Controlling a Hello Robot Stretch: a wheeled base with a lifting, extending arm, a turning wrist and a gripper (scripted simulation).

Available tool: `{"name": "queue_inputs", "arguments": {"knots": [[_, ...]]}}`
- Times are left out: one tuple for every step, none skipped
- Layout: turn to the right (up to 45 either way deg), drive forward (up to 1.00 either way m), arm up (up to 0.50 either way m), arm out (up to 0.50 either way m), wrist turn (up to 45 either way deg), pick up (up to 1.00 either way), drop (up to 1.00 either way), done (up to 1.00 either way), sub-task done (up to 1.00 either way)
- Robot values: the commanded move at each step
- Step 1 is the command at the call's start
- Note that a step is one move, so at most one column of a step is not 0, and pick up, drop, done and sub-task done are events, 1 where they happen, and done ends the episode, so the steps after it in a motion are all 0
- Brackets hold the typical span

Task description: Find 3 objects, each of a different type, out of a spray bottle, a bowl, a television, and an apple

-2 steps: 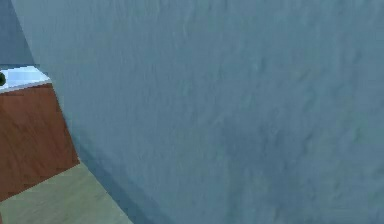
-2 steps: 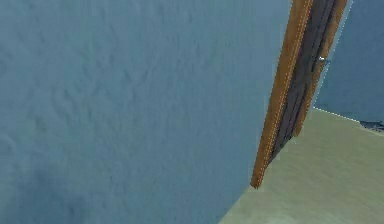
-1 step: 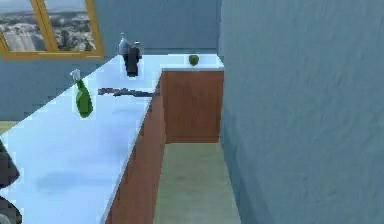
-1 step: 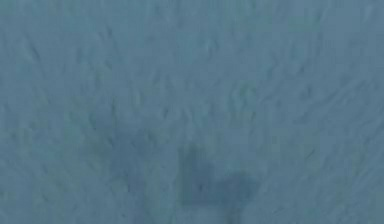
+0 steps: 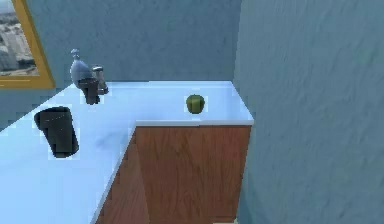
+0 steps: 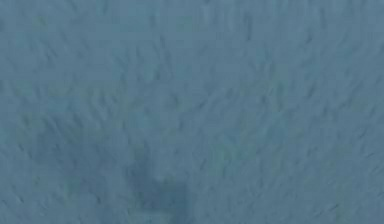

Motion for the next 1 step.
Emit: {"name": "queue_inputs", "arguments": {"knots": [[-6.0,0.00,0.00,0.00,0.0,0.00,0.00,0.00,0.00]]}}
